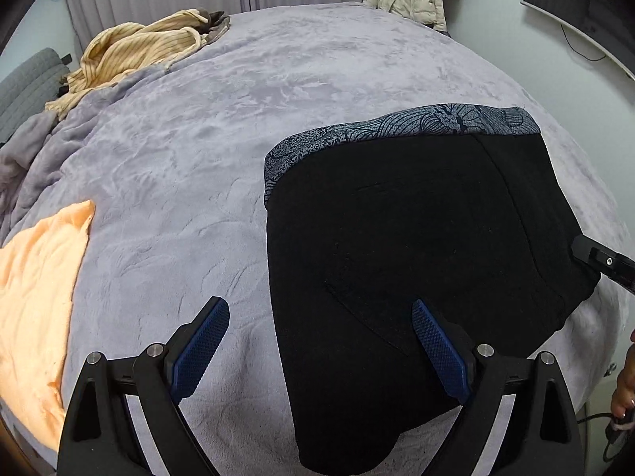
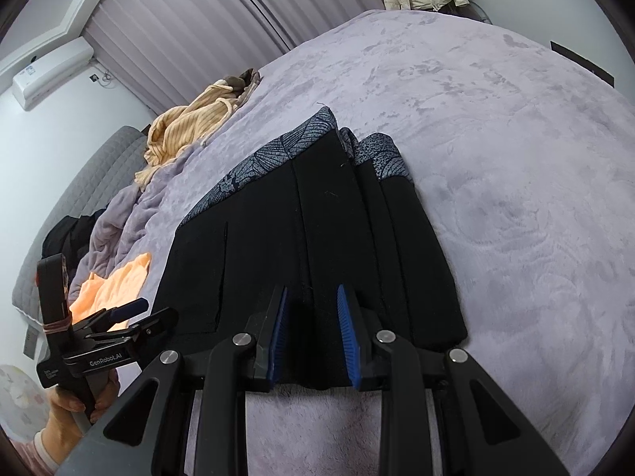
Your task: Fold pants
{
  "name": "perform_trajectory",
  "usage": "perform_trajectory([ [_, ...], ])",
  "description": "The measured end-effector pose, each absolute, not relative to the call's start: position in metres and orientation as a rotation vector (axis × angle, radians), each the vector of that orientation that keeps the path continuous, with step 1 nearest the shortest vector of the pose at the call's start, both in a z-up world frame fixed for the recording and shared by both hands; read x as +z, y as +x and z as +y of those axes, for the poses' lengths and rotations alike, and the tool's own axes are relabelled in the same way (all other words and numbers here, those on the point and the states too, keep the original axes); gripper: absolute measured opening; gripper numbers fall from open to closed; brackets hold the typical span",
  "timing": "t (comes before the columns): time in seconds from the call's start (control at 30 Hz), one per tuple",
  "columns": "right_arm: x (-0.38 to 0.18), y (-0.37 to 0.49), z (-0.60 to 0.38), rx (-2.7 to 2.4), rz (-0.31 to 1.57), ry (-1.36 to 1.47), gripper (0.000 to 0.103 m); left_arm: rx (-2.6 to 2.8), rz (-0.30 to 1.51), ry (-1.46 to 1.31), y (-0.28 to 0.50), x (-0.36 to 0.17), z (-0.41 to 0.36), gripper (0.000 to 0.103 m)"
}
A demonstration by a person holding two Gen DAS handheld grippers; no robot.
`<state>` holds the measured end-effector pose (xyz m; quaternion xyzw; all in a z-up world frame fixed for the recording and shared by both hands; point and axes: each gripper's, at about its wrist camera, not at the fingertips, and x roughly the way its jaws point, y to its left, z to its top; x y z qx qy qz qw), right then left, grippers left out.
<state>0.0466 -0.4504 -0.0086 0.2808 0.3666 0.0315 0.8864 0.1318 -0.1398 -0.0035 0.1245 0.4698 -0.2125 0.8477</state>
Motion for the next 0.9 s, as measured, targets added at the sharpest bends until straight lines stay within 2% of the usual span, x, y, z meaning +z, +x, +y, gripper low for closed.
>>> perform_trajectory([
  [0.2, -0.0090, 0.0457, -0.4528, 0.079, 0.755, 0.600, 0.028, -0.423, 0.951, 0.313, 0.1267, -0.0045, -0.1439, 0.095],
  [0.3, -0.0106, 0.0442, -0.4555, 0.093, 0.750, 0.619, 0.028, -0.404, 0.946, 0.319, 0.1281, -0.0056, -0.1430, 0.101],
  [0.83, -0.0114, 0.0426, -0.4584, 0.110, 0.733, 0.650, 0.028, -0.387, 0.949, 0.309, 0.1252, -0.0072, -0.1446, 0.101],
  [0.87, -0.0112, 0.0421, -0.4590, 0.115, 0.732, 0.657, 0.031, -0.387, 0.950, 0.307, 0.1254, -0.0072, -0.1442, 0.101],
  [0.9, -0.0102, 0.0416, -0.4604, 0.128, 0.729, 0.669, 0.037, -0.385, 0.951, 0.305, 0.1253, -0.0072, -0.1442, 0.102],
])
